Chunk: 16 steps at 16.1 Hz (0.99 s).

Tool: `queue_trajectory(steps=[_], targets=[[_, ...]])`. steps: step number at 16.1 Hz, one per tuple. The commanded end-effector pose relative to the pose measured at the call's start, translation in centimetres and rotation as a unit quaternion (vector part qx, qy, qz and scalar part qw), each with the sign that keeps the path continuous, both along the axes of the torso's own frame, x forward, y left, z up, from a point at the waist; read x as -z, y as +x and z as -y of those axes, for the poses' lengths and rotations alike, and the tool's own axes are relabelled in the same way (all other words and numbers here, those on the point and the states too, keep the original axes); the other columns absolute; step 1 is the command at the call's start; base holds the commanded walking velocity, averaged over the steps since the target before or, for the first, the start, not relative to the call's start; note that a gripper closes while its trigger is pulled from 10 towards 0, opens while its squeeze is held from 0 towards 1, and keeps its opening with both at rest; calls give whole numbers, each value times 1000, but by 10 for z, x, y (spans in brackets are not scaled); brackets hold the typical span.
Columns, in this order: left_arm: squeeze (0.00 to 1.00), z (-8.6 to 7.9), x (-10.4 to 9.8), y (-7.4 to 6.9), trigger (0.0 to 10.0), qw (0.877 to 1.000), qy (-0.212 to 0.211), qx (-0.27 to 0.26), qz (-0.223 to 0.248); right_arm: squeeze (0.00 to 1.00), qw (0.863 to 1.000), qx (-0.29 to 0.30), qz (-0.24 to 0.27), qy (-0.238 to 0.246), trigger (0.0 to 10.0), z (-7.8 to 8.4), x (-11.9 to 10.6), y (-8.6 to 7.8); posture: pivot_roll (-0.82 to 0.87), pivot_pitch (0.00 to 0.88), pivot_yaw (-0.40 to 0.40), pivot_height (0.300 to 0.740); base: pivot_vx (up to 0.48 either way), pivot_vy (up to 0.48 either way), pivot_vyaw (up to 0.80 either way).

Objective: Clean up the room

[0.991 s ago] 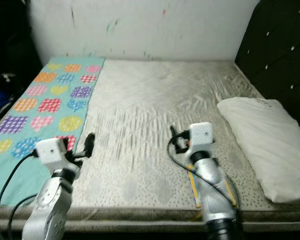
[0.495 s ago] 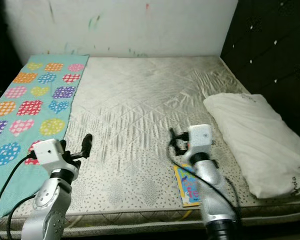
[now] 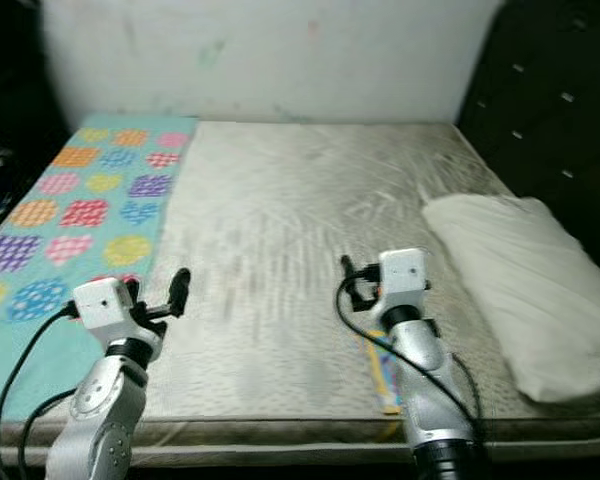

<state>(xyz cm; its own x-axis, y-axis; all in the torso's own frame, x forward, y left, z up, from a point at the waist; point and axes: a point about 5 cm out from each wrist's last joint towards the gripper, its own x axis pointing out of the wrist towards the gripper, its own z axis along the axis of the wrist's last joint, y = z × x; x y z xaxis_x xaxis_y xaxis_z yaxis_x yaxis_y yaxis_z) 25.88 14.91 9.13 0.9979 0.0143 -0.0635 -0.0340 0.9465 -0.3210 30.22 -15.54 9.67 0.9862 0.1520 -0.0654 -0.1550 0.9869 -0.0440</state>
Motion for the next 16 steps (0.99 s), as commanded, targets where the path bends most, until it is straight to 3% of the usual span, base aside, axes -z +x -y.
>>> queue_trajectory(steps=[1,13,16], targets=[[0,7,-1,0,10000,1000,-18,6,1,0,1000,1,0,-5,10000,2,-1,1,-56,0,-14,740,0,480,0],[0,8,1,-1,10000,1000,-21,5,-2,0,1000,-5,-8,-15,10000,3,0,0,-63,0,-23,740,0,480,0],[0,5,5,-3,10000,1000,-1,2,-2,0,999,-20,-40,-14,10000,0,9,-1,-62,0,-27,740,0,480,0]])
